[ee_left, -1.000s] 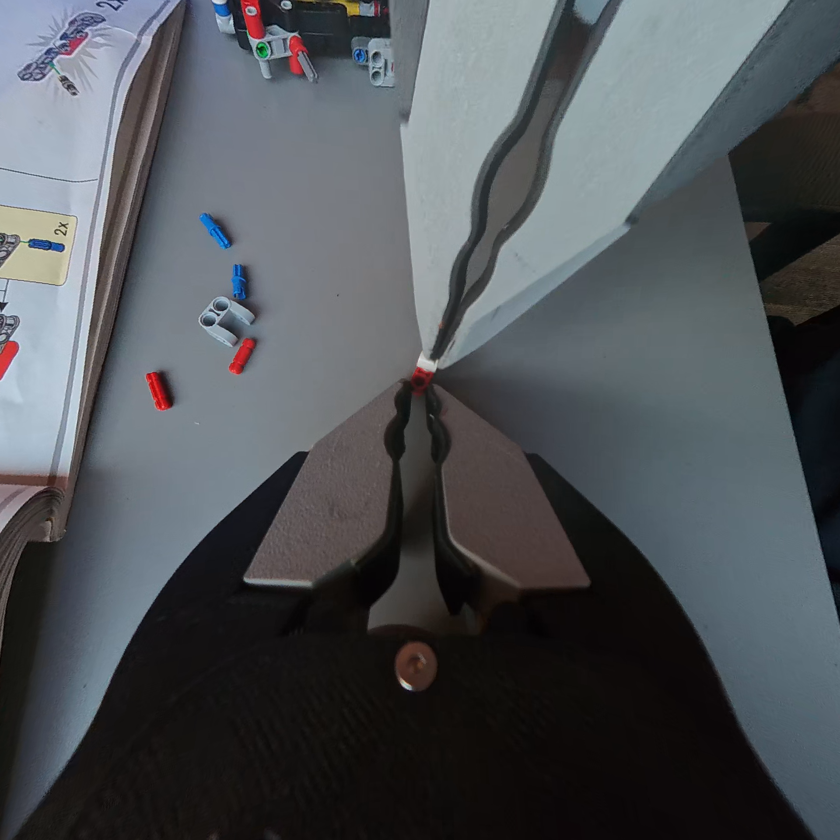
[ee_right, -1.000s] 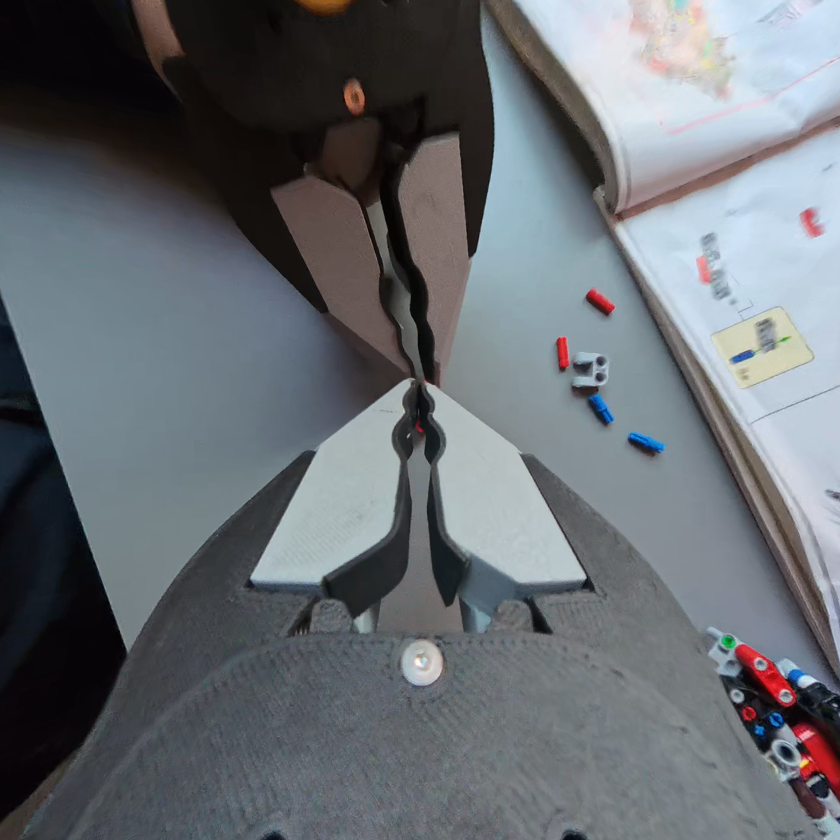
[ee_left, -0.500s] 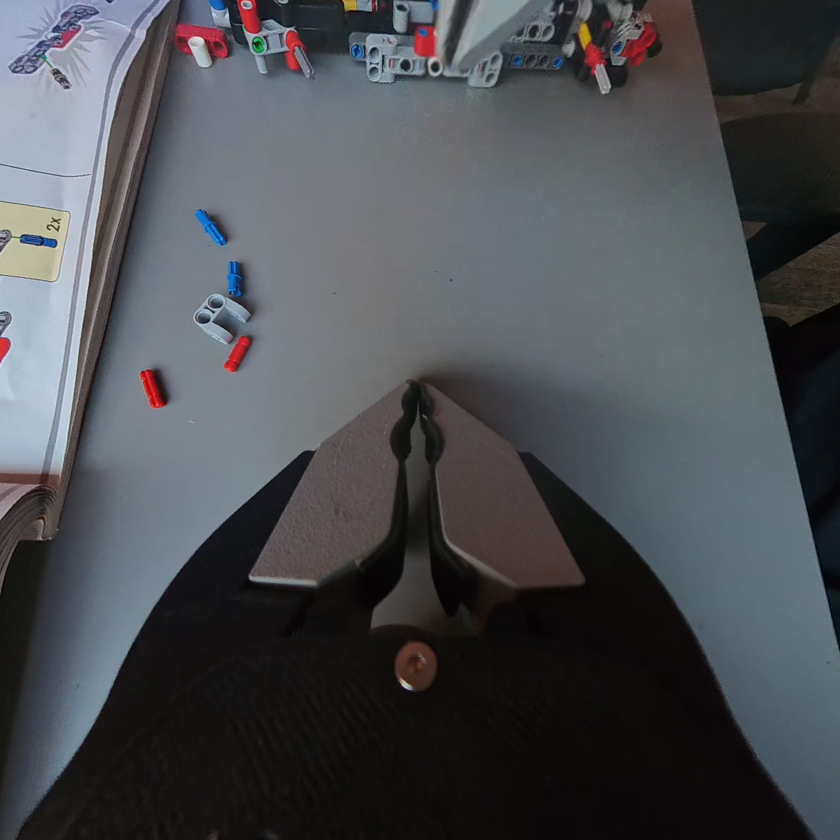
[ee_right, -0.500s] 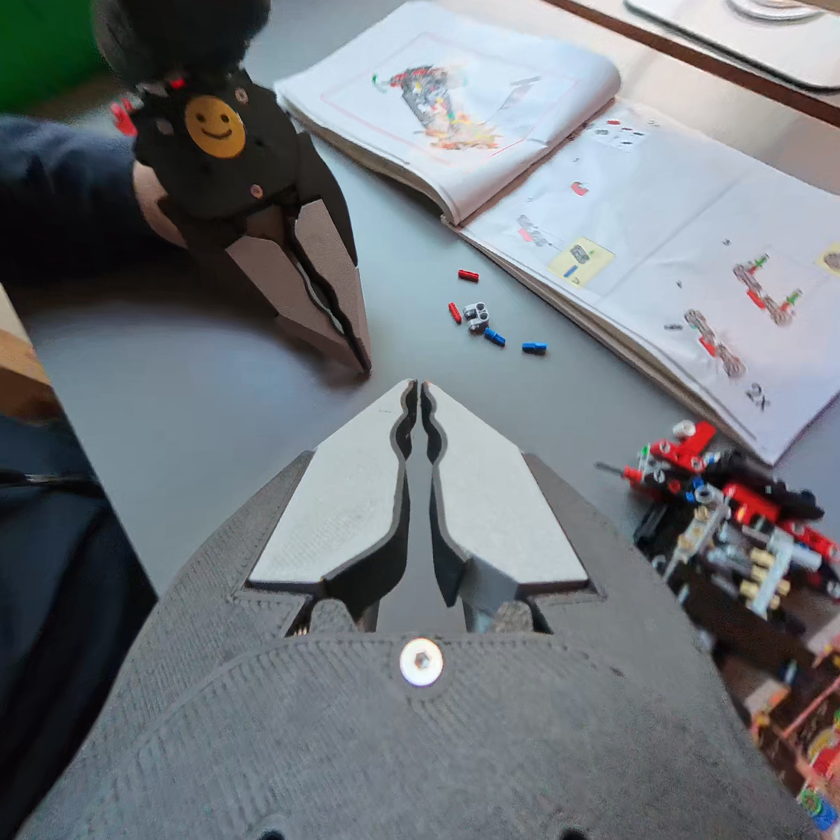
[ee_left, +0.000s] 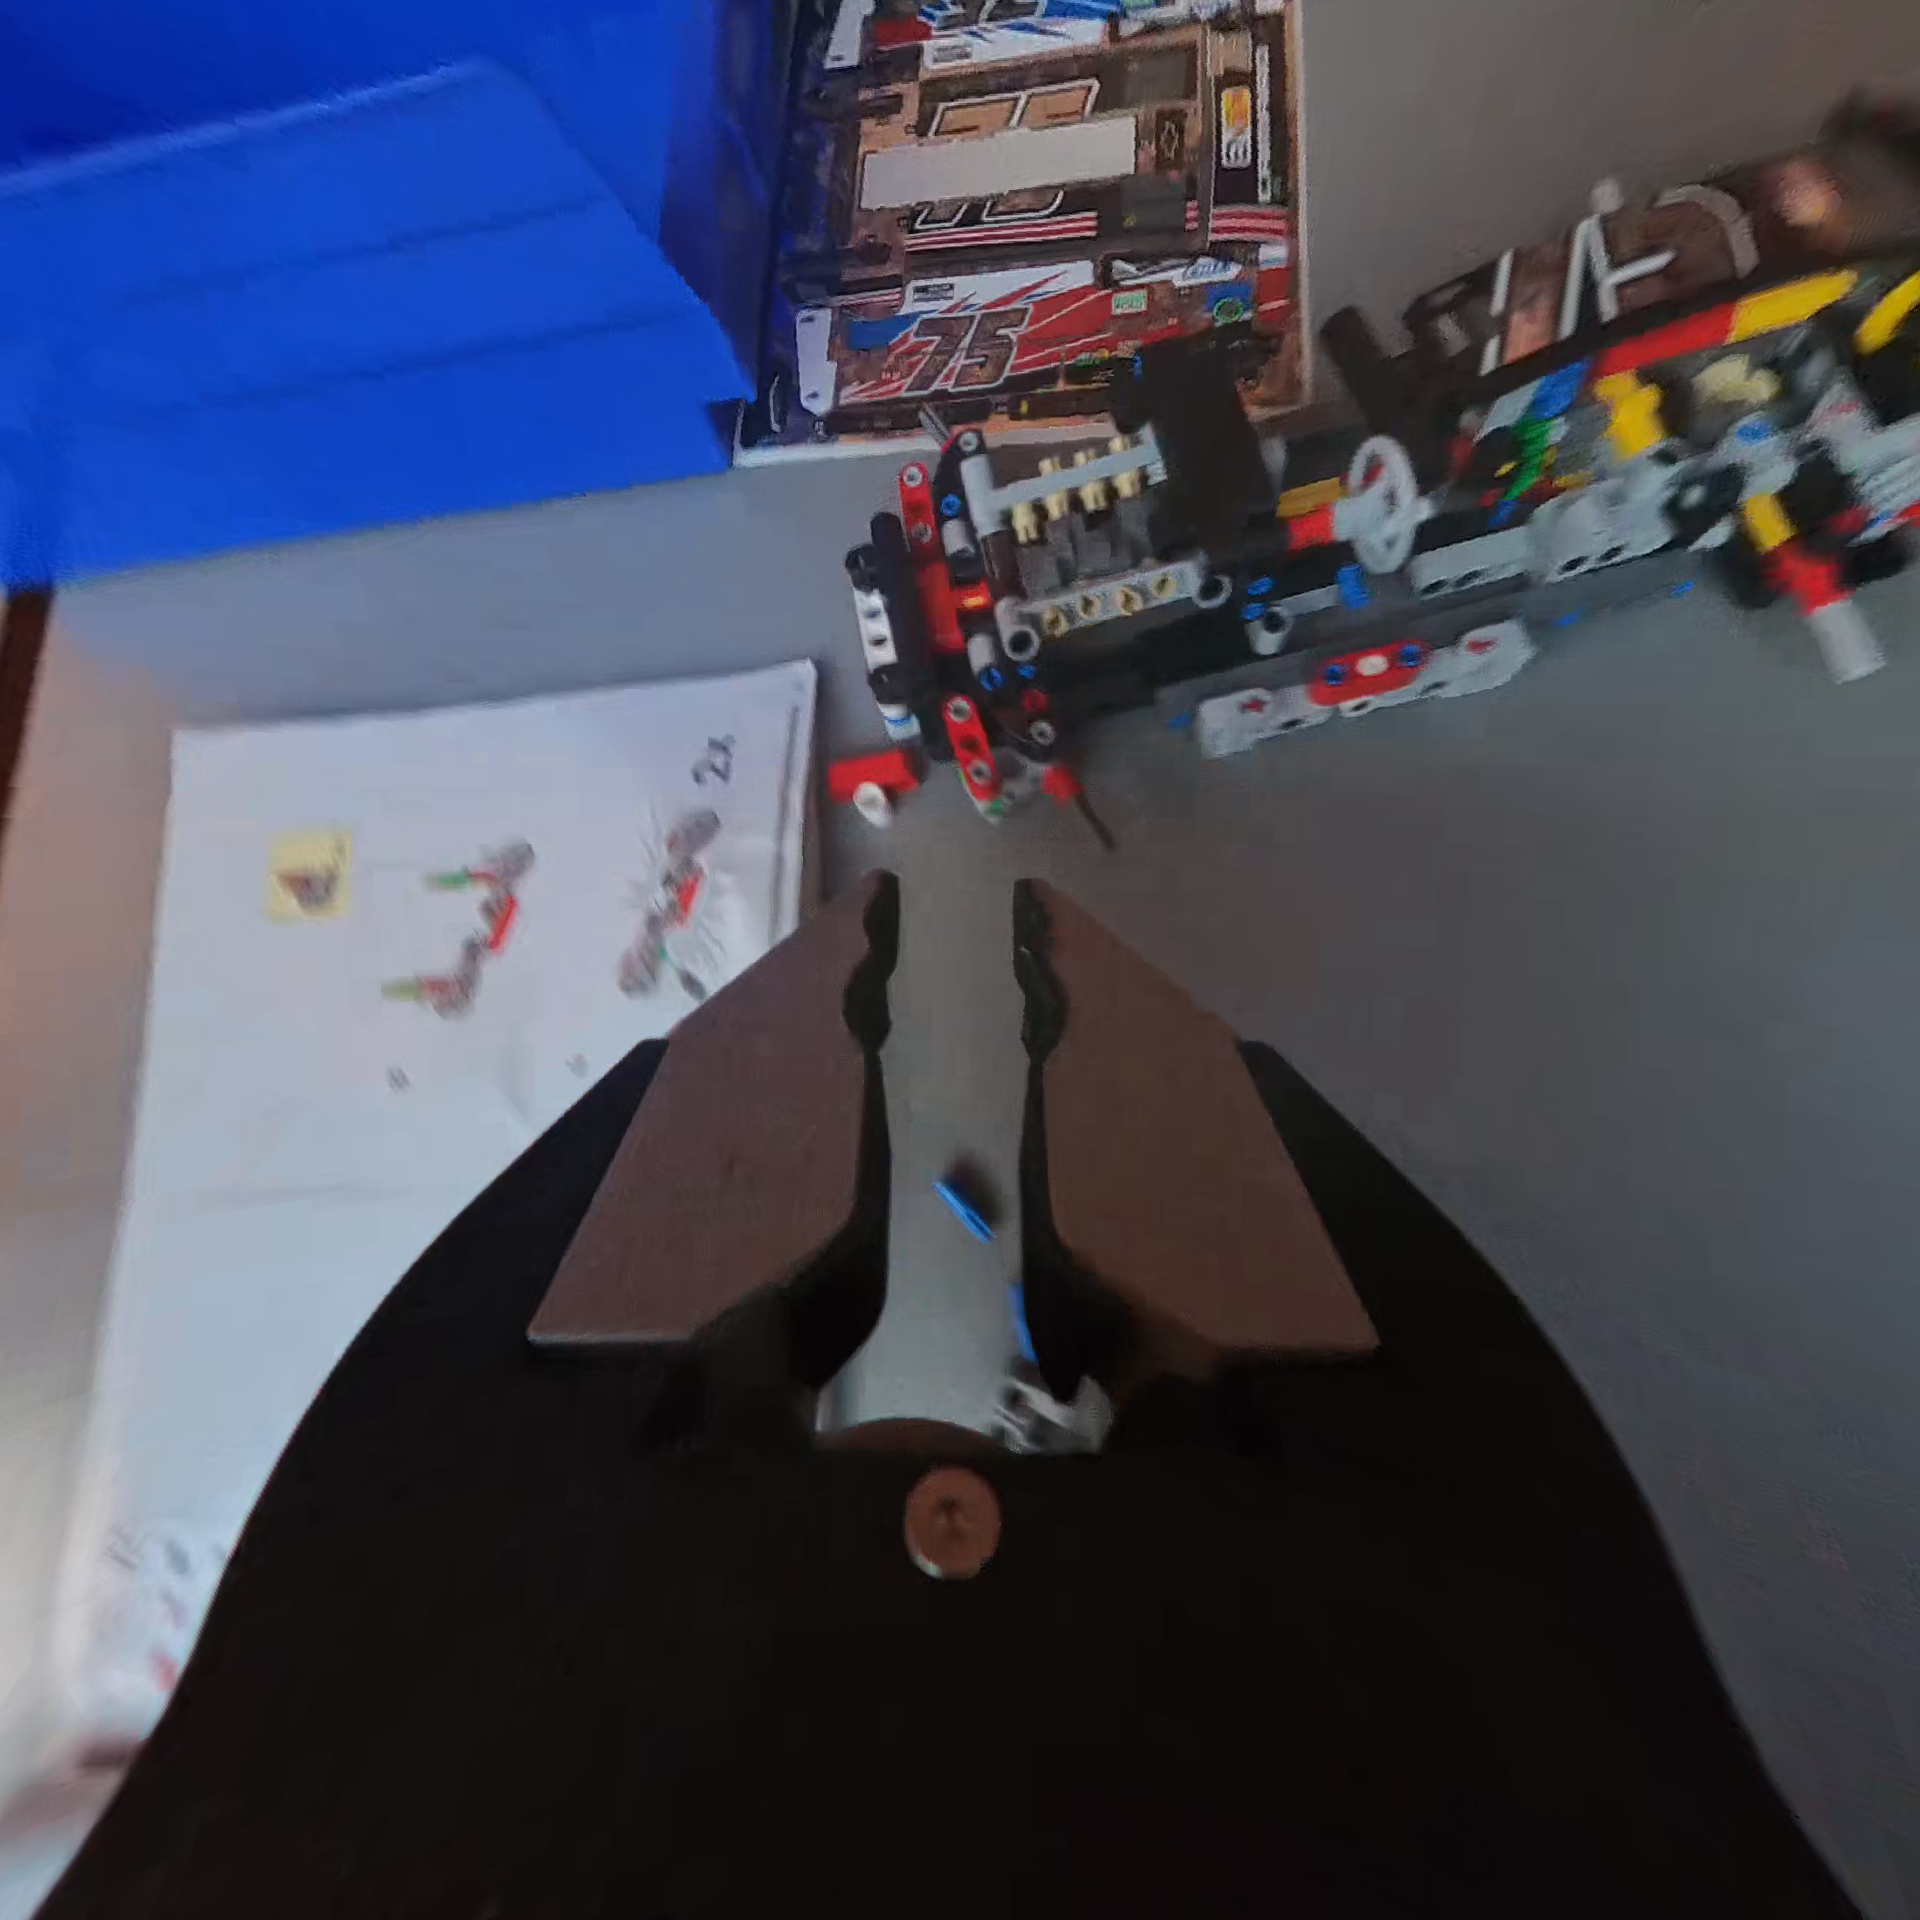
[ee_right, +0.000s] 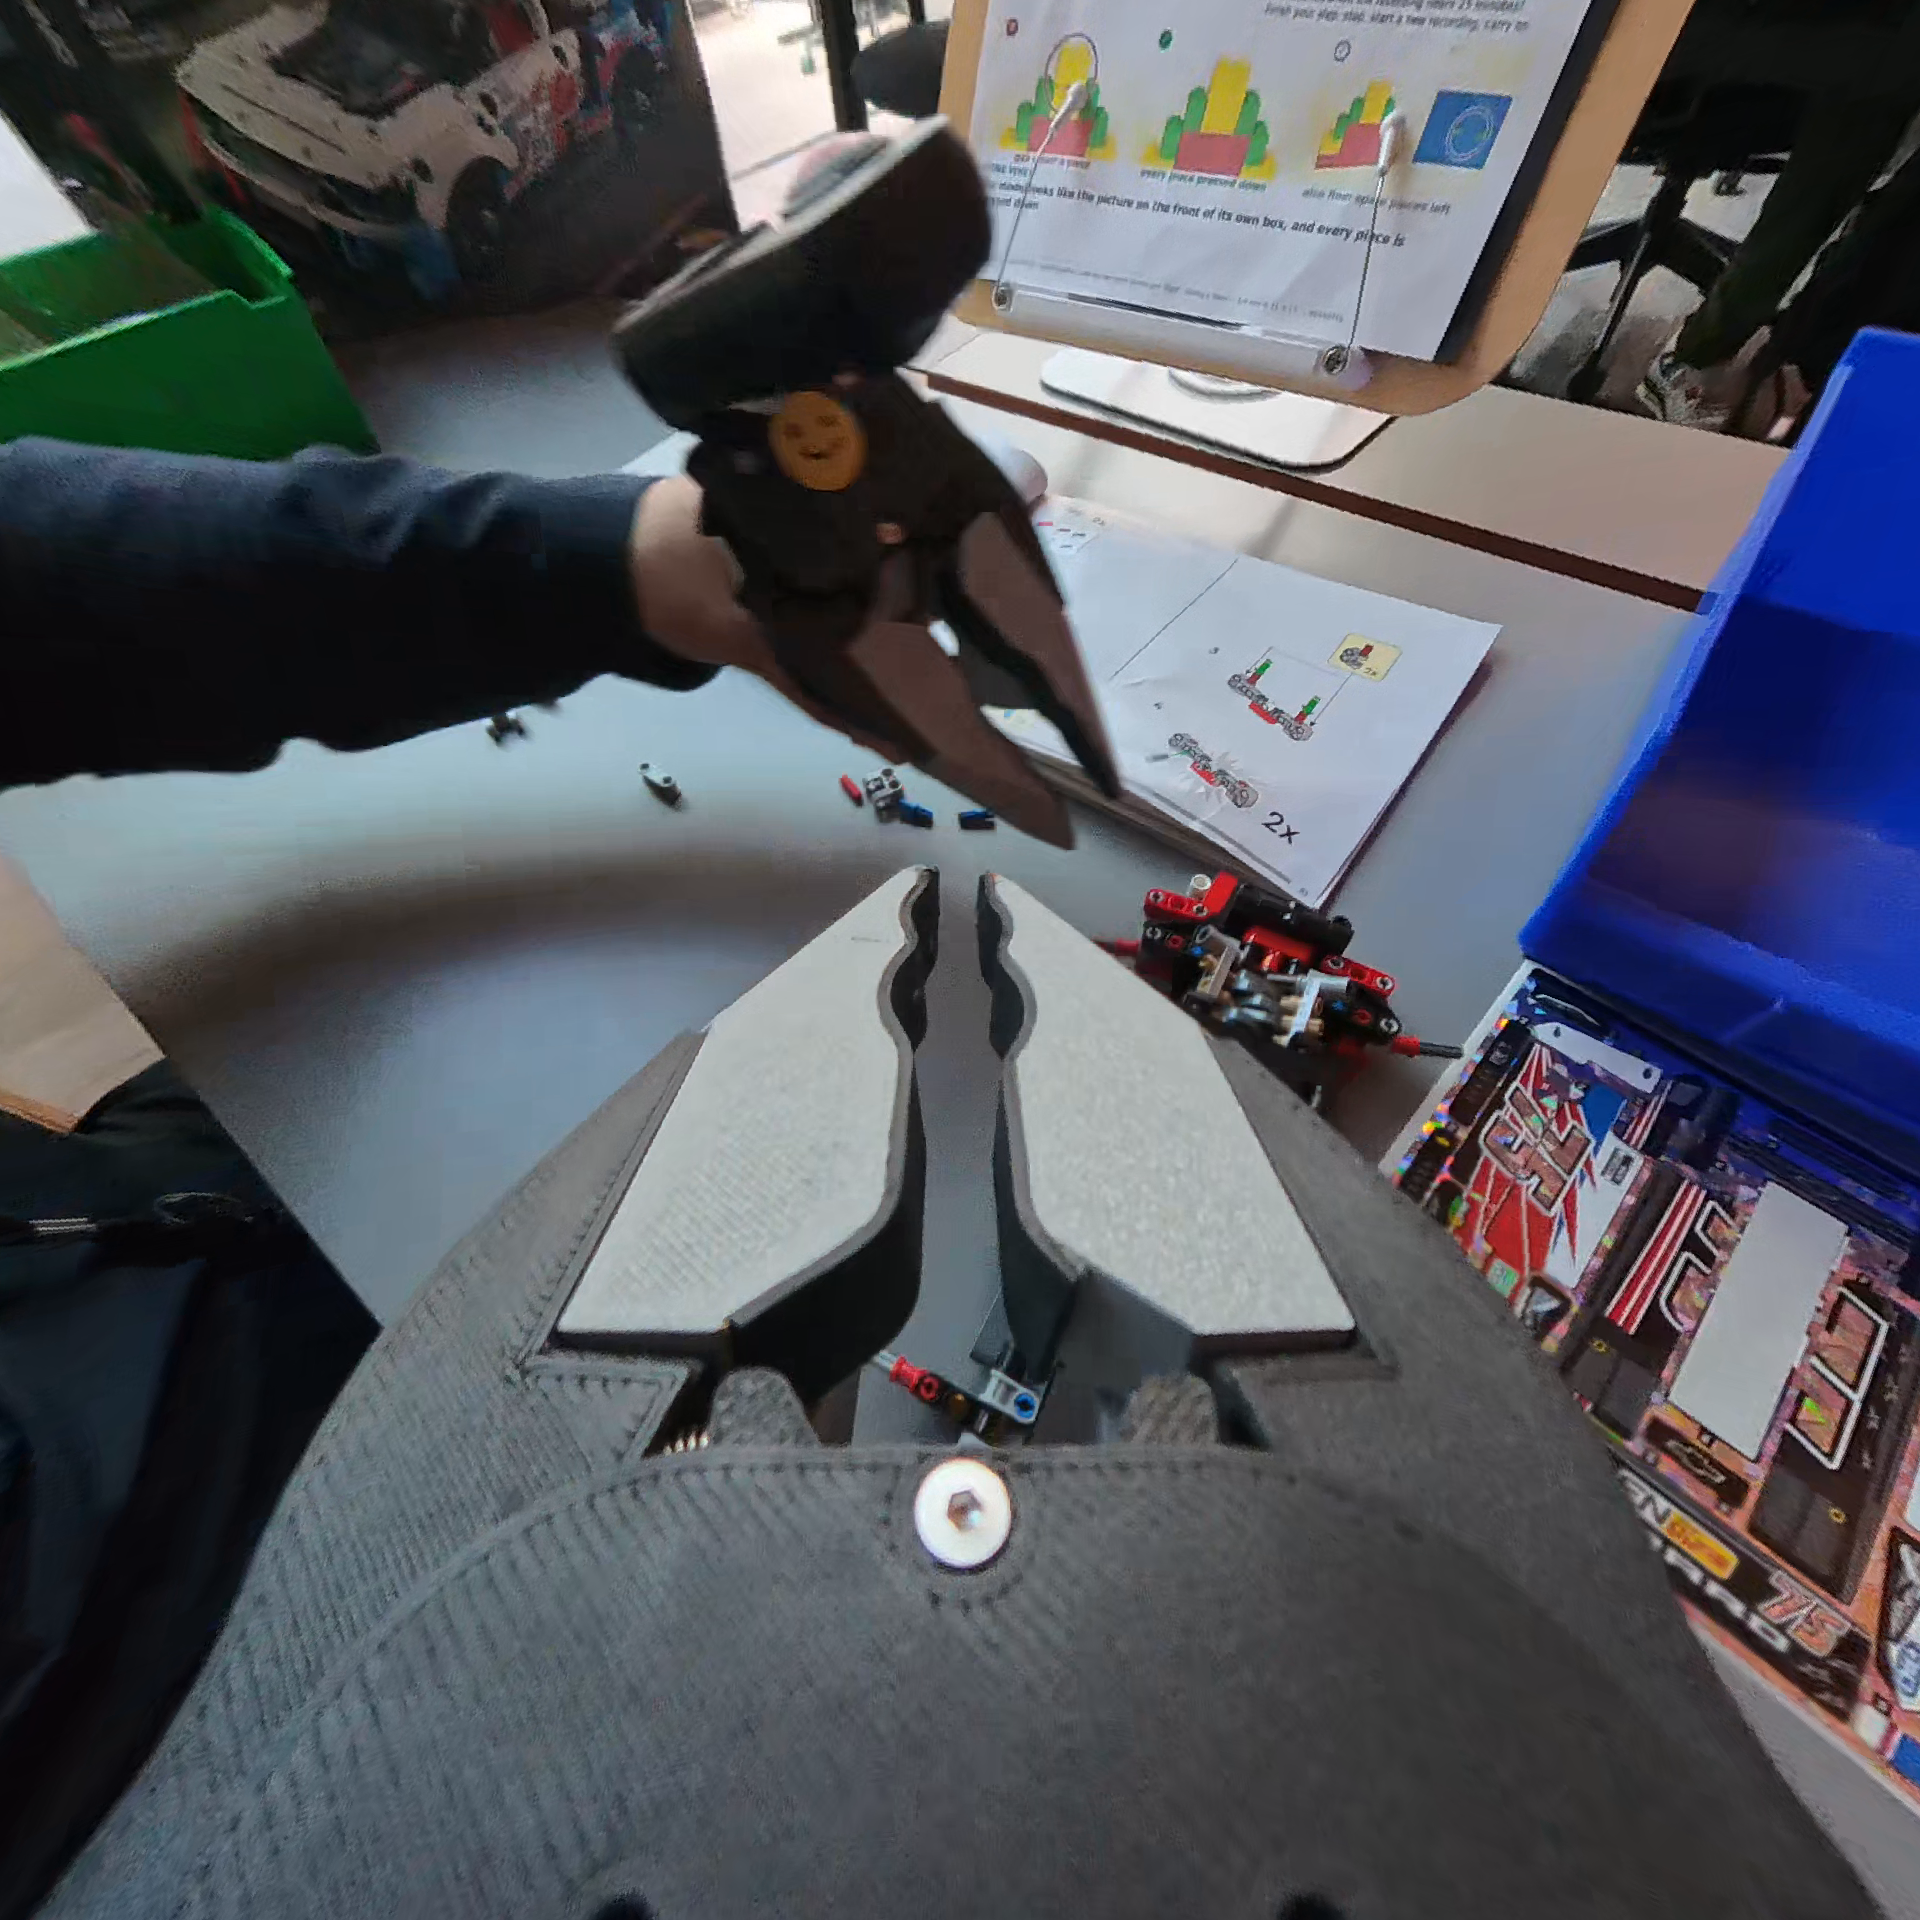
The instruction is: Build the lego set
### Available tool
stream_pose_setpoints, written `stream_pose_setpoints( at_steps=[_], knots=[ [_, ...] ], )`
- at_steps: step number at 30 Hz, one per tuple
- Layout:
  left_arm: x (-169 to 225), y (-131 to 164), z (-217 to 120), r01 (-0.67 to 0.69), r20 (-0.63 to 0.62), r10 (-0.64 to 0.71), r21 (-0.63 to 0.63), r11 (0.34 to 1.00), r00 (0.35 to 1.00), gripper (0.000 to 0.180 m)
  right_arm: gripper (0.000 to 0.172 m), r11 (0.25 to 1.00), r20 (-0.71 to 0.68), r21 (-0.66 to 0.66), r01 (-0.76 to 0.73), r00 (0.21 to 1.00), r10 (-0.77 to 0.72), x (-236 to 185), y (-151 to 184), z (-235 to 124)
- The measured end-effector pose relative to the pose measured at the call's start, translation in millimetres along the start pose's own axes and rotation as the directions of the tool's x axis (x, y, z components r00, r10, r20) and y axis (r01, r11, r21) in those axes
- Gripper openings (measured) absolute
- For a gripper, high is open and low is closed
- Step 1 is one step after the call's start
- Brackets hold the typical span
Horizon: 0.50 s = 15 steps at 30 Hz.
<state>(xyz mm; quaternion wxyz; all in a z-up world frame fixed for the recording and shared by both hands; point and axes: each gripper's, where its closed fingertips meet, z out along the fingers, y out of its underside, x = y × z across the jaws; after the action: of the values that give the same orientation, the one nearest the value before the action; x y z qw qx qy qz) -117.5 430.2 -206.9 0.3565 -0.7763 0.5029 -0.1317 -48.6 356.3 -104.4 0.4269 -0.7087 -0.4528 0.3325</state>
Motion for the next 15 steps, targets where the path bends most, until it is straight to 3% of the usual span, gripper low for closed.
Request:
stream_pose_setpoints(
  at_steps=[4, 15],
  knots=[
    [-15.7, -6.0, 30.6, -0.215, -0.106, 0.206, -0.074, 0.974, 0.973, 0.023, 0.004, 0.999, 0.02, 0.034, -0.021, 1.0, 0.02, 6.1, 12.6, -18.2],
    [-25.4, 6.6, 62.8, -0.313, -0.287, 0.242, -0.235, 0.92, 0.927, 0.015, 0.002, 0.995, 0.023, 0.086, -0.054, 0.998, 0.052, 39.8, 36.7, -59.4]
  ],
)
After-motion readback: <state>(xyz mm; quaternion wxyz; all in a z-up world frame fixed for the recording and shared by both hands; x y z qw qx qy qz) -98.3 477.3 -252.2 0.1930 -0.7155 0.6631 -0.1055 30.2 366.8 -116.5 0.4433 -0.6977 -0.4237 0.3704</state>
